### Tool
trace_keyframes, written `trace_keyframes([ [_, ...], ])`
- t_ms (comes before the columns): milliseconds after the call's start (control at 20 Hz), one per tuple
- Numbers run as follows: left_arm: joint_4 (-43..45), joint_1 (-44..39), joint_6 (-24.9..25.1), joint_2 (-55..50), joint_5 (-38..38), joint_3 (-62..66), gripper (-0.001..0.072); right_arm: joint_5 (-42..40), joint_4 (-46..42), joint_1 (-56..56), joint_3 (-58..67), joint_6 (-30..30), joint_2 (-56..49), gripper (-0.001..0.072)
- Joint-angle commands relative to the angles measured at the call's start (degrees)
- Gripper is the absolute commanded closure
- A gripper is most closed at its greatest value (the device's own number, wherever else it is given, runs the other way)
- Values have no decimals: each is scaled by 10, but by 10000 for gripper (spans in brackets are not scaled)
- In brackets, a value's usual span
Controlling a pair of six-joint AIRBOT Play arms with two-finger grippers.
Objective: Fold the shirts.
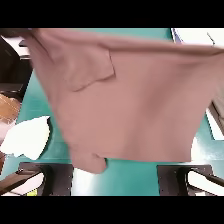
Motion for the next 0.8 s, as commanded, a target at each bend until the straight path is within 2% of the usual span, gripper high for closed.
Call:
trace_keyframes([
  [0,-4,0,-2,-116,14,-64,682,-28,3,35,-61,2,-116,698],
  [200,-5,0,3,-222,96,-60,683,-76,5,38,12,2,-253,698],
  [400,-6,5,3,-240,152,-51,683,-60,8,38,133,2,-326,698],
  [500,-6,18,24,-239,96,-38,683,-56,7,38,128,-1,-310,698],
  [650,-2,33,68,-239,-28,-40,683,-45,-12,37,38,-6,-257,698],
  [750,-3,31,80,-239,-46,-68,683,-59,-10,41,-43,-6,-226,698],
])
